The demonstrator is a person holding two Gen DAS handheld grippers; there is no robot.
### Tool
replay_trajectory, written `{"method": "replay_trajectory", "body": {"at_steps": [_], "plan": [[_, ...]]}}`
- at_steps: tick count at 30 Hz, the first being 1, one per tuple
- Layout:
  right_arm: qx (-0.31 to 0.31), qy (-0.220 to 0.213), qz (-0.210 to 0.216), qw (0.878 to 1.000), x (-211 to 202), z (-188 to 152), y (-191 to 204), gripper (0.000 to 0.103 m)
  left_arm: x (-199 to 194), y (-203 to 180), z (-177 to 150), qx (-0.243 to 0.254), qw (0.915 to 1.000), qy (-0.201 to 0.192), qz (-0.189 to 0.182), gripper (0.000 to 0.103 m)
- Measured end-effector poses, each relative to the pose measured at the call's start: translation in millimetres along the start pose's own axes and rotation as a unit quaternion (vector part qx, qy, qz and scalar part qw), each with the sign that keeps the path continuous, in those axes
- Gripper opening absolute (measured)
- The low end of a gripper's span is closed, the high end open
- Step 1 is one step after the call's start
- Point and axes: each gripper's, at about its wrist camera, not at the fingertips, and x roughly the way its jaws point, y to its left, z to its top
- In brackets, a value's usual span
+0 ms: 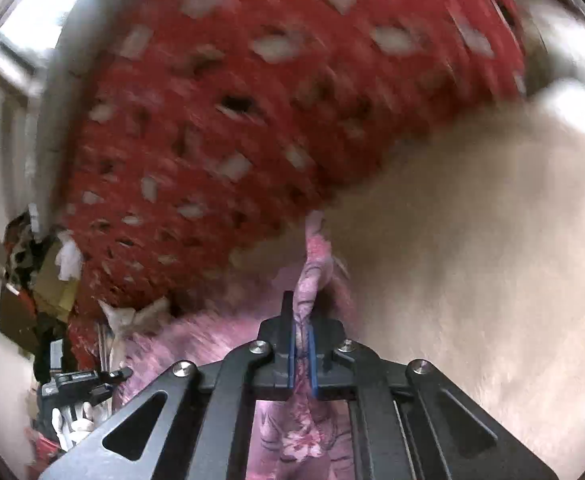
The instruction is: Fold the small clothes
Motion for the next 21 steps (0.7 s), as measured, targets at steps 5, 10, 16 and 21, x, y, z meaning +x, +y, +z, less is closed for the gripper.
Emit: {"method": "replay_trajectory", "body": {"at_steps": [5, 10, 16, 21], "plan": [[0.057, -0.007, -0.036, 0.998, 11.1, 4.8, -36.6, 0.004, 21.0, 23.1, 7.2, -0.052, 0.998, -0.009, 0.036, 0.006], [0.088, 0.034, -0.082, 0.992, 24.8, -15.4, -57.7, 0.015, 12.8, 29.5, 1.9, -0.06, 0.998, -0.007, 0.021, 0.007], [0.026, -0.008, -0.045, 0.999, -5.3, -6.3, -16.2, 0.019, -24.2, 3.0, -6.9, -0.026, 0.9989, -0.038, -0.009, 0.007], [-0.038, 0.057, 0.006, 0.998, 27.9, -5.5, 43.4, 0.042, -24.6, -37.7, 3.9, 0.023, 0.9992, -0.031, -0.011, 0.045]]}}
